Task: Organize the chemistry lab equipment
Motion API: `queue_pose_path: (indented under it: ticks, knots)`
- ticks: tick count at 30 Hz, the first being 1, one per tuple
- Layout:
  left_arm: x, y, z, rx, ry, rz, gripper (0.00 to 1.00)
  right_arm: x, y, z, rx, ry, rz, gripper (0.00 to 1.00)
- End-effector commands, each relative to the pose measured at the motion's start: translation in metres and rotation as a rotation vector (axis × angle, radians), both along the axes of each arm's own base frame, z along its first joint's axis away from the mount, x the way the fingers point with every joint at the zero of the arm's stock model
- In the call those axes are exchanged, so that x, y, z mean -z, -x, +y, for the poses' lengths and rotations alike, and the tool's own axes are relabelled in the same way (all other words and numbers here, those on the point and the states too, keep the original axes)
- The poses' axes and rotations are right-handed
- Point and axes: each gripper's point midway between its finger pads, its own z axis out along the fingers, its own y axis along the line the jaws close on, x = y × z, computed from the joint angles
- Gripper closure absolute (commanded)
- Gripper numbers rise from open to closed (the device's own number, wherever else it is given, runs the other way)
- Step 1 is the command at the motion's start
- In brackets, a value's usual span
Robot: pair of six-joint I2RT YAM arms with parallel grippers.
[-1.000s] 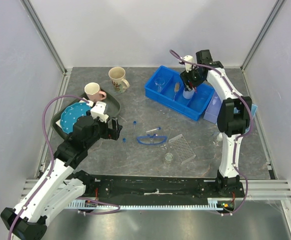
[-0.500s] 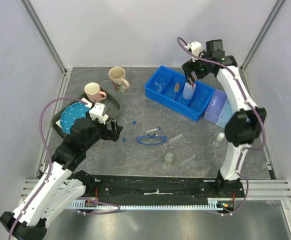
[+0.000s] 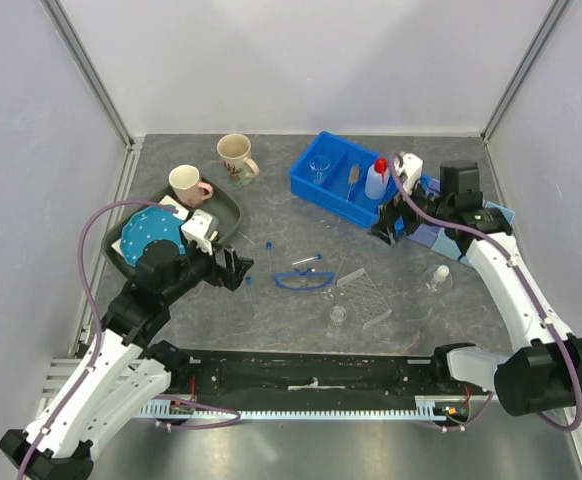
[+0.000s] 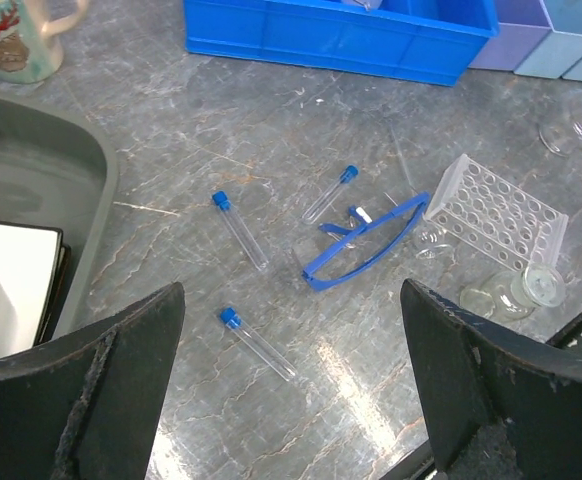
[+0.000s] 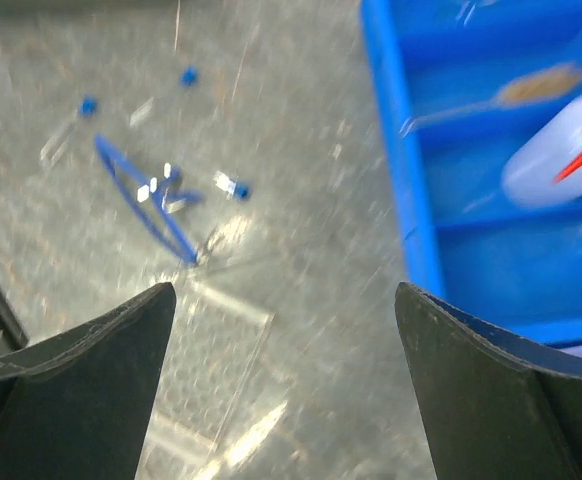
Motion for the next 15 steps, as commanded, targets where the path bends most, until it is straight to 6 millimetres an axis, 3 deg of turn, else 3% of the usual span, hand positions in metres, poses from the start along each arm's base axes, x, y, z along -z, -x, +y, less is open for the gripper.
queue_pose_path:
  ticks: [1, 7, 15]
  knots:
    - [-0.005, 0.000, -0.012, 0.078, 0.003, -0.039, 0.06, 0.030, 0.020, 0.000, -0.064, 0.025, -0.021, 0.02]
    - [0.001, -0.003, -0.012, 0.076, -0.017, -0.016, 0.06, 0.067, 0.052, 0.004, -0.130, 0.003, 0.000, 0.02]
    - [0.003, -0.004, -0.011, 0.067, -0.023, -0.010, 0.05, 0.070, 0.058, 0.008, -0.170, -0.028, 0.012, 0.02]
